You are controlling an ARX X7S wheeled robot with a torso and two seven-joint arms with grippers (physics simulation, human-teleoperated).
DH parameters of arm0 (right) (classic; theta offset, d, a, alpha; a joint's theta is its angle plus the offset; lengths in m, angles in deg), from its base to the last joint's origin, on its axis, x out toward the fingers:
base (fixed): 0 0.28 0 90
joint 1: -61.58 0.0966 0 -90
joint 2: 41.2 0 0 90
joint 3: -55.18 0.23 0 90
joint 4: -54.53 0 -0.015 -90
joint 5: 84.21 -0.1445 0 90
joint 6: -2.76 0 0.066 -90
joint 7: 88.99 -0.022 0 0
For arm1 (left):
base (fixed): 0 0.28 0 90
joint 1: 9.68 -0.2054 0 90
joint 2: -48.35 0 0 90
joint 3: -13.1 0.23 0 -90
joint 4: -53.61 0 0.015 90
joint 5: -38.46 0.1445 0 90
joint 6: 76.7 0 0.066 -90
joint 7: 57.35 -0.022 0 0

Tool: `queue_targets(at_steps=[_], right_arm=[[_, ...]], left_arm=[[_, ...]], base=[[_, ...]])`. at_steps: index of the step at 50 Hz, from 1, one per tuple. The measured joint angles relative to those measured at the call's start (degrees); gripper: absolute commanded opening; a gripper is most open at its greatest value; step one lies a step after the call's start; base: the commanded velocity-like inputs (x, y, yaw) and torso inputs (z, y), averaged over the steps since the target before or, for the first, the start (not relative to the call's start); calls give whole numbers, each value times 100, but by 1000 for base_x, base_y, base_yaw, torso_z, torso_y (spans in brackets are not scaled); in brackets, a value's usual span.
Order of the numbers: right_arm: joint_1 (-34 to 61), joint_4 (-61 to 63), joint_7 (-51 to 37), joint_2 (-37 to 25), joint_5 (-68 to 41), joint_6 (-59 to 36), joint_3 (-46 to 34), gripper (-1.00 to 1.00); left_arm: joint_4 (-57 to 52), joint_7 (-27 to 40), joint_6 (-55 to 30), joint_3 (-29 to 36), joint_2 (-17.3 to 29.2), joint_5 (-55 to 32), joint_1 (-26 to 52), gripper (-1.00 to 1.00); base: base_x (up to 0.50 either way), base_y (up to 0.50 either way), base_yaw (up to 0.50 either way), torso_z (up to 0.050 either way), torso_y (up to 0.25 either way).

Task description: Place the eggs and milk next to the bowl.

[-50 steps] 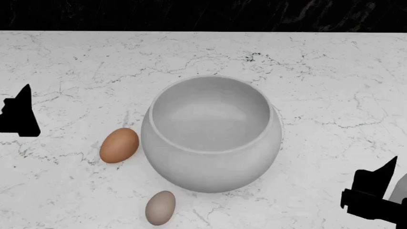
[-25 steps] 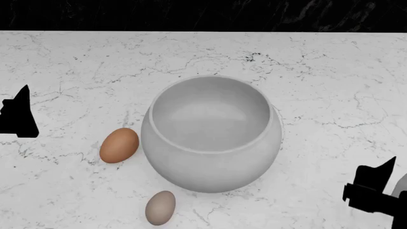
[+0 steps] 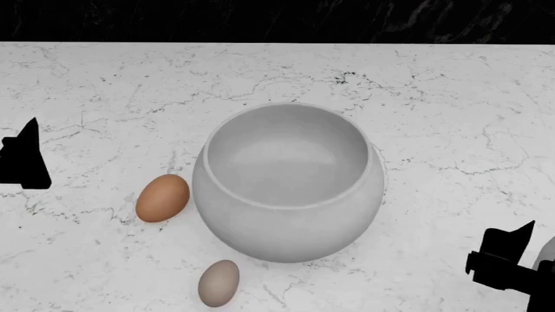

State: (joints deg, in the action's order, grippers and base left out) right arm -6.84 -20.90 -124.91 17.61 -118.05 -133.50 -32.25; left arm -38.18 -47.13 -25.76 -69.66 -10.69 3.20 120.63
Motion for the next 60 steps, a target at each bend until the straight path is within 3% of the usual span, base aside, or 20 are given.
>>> queue_targets(at_steps=[14, 15, 35, 60], right_arm=[[25, -255, 63, 49, 65, 128, -68, 100], [24, -262, 64, 51, 68, 135, -69, -100], [-71, -200, -12, 42, -23, 255, -23, -100], [-381, 597, 737, -462, -580, 301, 53, -100]], left_arm=[[0, 8, 15, 6, 9, -1, -26, 100], [0, 9, 16, 7, 9, -1, -29, 100], [84, -23, 90, 58, -9, 34, -42, 100], [45, 1, 70, 96, -24, 11, -40, 100]], base=[[0, 0, 0, 0, 0], [0, 0, 0, 0, 0], [0, 0, 0, 0, 0], [0, 0, 0, 0, 0]])
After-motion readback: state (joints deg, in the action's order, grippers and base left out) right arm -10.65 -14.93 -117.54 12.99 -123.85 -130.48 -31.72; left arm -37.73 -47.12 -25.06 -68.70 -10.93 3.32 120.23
